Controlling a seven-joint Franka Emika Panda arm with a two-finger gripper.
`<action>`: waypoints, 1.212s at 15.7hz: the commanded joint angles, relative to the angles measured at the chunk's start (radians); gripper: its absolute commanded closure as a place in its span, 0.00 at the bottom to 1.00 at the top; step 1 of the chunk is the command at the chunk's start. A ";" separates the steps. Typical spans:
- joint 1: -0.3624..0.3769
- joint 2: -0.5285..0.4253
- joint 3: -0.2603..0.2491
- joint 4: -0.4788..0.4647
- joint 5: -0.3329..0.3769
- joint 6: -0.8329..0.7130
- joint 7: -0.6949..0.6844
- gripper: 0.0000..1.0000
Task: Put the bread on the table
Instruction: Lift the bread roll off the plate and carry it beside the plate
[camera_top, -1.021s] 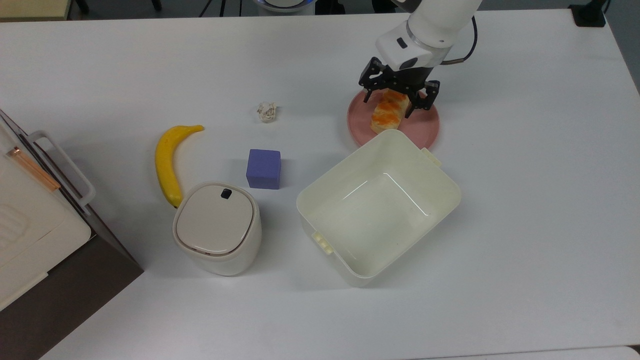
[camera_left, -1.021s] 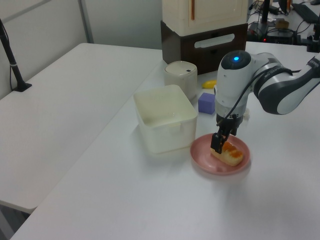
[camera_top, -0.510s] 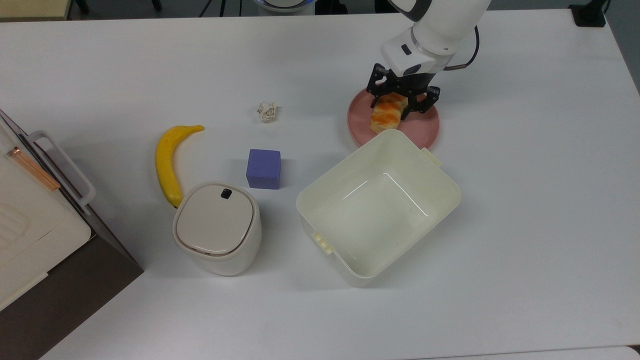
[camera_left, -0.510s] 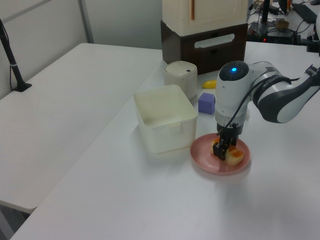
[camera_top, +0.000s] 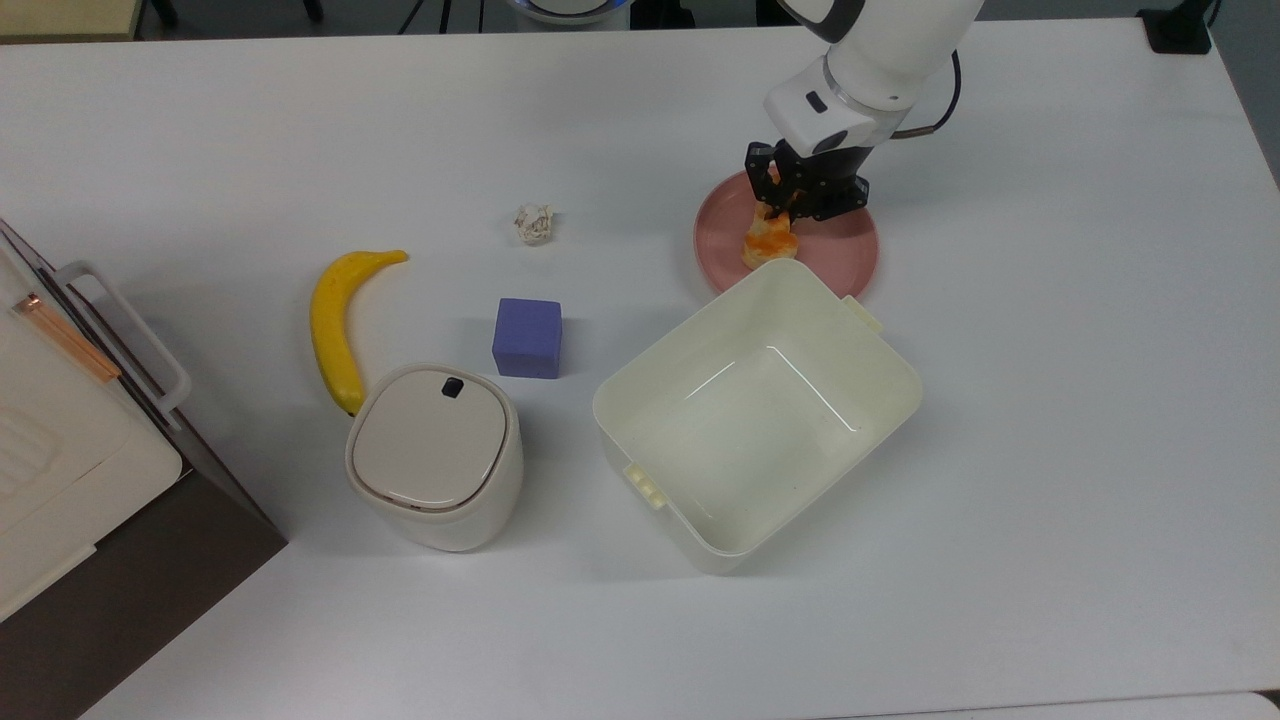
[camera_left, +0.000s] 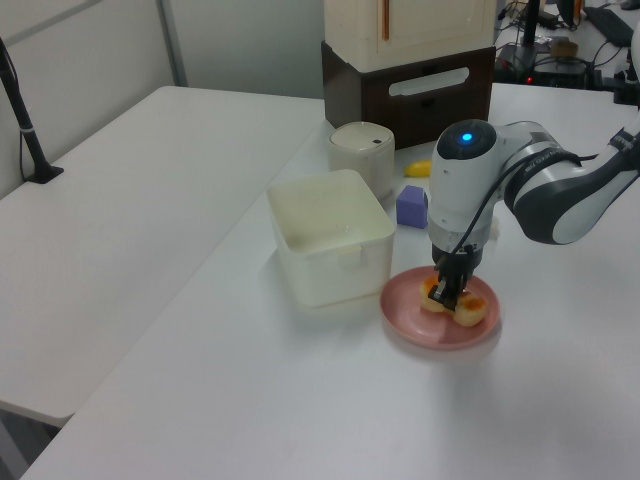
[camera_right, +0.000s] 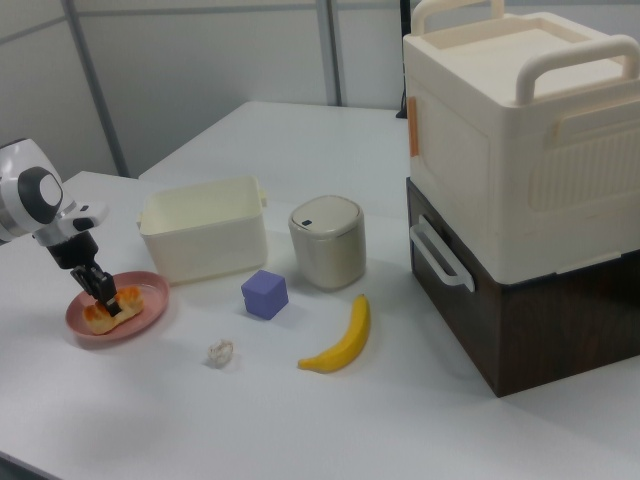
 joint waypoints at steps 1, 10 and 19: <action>-0.001 -0.007 0.001 0.084 0.022 -0.170 -0.235 1.00; -0.089 -0.047 -0.011 0.135 0.050 -0.396 -0.677 1.00; -0.135 -0.054 -0.043 0.063 -0.068 -0.402 -0.795 1.00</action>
